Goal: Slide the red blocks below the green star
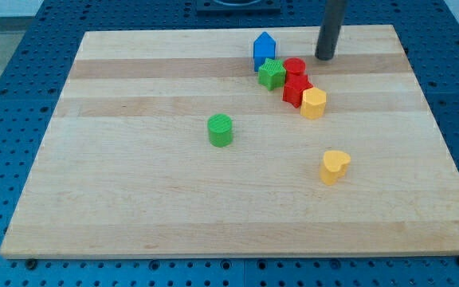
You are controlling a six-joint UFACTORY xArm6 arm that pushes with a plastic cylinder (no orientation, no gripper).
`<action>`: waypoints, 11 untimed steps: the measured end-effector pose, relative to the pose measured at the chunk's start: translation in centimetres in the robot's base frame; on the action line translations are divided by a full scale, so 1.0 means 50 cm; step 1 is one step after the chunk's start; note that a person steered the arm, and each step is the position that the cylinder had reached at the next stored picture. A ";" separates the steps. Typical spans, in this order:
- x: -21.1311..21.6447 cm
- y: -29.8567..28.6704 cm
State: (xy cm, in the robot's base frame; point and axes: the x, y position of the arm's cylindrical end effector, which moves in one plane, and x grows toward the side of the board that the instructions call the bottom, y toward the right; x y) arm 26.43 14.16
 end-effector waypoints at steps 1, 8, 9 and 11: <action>-0.007 -0.056; 0.025 -0.104; 0.063 -0.081; 0.148 -0.075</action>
